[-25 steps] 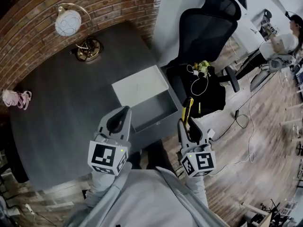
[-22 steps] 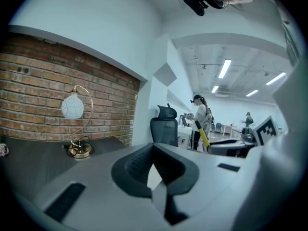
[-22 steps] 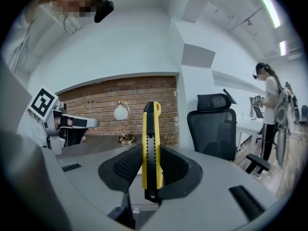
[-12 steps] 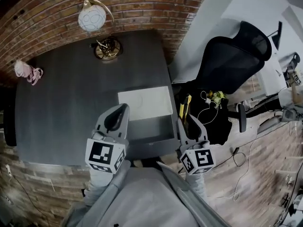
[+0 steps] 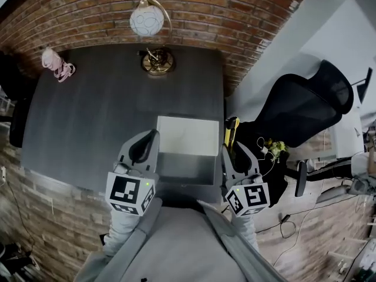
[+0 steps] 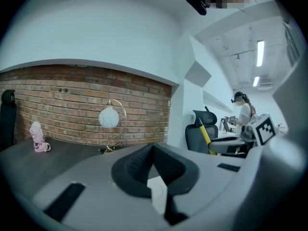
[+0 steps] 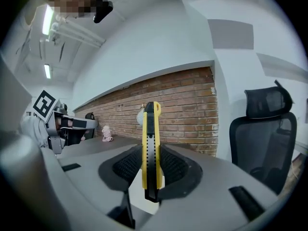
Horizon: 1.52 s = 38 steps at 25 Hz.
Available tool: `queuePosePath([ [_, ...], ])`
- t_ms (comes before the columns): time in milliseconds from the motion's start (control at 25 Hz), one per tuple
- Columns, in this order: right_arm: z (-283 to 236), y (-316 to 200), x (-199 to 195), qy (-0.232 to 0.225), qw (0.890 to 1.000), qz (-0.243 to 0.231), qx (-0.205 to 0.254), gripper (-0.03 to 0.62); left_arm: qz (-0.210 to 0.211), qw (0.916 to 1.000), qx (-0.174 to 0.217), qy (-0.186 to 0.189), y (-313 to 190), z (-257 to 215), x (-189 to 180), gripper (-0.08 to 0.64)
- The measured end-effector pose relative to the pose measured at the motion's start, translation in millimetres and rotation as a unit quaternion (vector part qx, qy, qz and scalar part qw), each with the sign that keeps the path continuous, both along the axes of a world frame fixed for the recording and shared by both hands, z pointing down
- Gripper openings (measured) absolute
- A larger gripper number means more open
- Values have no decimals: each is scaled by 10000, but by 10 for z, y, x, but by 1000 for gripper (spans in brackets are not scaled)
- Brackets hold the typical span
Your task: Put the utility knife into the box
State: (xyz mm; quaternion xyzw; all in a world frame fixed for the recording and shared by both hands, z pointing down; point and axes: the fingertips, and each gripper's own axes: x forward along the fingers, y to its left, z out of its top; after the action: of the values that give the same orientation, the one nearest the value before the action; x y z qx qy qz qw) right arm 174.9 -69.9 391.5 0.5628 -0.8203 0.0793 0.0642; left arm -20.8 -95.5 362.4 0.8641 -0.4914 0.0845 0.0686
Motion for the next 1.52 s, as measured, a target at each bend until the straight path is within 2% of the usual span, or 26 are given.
queuePosePath([
  [200, -22, -43, -149, -2, 9999, -143, 25, 126, -122, 9999, 70, 20, -19, -65, -149, 20],
  [480, -32, -74, -258, 99, 9994, -323, -46, 126, -99, 9999, 14, 77, -36, -23, -147, 20],
  [920, 237, -63, -416, 329, 9957, -789, -369, 126, -258, 9995, -140, 131, 1, 114, -186, 20],
  [1240, 550, 19, -569, 693, 9864, -1306, -718, 126, -433, 9985, -298, 124, 65, 246, -278, 19],
  [1520, 913, 117, -714, 1168, 9692, -1871, -1097, 126, -517, 9976, -445, 122, 112, 360, -345, 20],
])
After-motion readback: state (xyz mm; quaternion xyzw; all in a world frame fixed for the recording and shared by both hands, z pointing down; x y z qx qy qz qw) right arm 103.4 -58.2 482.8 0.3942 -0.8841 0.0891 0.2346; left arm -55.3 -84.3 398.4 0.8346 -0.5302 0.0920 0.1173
